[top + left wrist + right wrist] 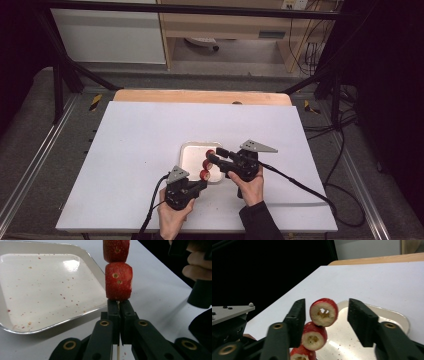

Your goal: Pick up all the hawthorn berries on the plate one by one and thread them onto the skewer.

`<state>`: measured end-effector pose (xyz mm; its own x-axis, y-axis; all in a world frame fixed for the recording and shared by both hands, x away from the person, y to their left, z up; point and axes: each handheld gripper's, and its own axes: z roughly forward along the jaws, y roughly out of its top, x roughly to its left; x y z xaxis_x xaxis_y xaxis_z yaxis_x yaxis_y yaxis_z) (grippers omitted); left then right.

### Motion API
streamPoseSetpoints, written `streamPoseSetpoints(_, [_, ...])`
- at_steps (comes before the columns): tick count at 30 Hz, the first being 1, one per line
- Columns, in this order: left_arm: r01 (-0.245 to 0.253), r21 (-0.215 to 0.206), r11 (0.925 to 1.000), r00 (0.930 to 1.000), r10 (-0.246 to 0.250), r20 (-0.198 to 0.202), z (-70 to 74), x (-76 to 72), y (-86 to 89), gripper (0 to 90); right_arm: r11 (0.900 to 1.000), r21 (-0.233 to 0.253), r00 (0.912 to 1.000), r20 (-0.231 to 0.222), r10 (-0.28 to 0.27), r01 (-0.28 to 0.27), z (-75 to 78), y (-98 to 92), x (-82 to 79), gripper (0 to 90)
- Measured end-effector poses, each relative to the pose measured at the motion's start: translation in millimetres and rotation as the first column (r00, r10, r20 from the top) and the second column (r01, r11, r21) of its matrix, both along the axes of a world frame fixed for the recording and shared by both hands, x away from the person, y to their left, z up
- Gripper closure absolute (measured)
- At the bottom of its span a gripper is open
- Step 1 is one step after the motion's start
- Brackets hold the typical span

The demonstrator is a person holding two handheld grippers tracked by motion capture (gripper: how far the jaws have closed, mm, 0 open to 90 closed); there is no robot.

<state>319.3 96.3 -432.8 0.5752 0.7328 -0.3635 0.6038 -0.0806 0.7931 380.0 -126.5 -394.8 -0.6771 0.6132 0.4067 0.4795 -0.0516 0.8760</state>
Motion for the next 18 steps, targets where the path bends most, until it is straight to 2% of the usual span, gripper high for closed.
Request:
streamPoseSetpoints(5, [-0.001, 0.034, 0.9994, 0.9998, 0.000, 0.020, 1.0, -0.3, 5.2, 88.0, 0.997, -0.072, 1.0000, -0.006, 0.003, -0.003, 3.7, -8.0, 1.0, 26.7])
streamPoseSetpoints(10, [0.004, 0.079, 0.9969, 0.9991, -0.008, 0.042, 2.1, -0.3, 10.2, 88.0, 0.983, -0.185, 0.9998, -0.022, -0.004, 0.000, -2.0, -18.3, 1.6, 12.7])
streamPoseSetpoints(15, [0.003, 0.101, 0.9949, 0.9988, -0.008, 0.048, 4.3, 1.0, 14.4, 88.1, 0.967, -0.253, 0.9990, -0.043, -0.010, -0.001, -9.9, -34.2, 2.8, 7.1])
streamPoseSetpoints(18, [0.001, 0.108, 0.9941, 0.9987, -0.006, 0.050, 6.8, 1.9, 17.0, 88.1, 0.954, -0.299, 0.9992, -0.036, -0.014, 0.003, -14.8, -44.9, 1.7, 6.0])
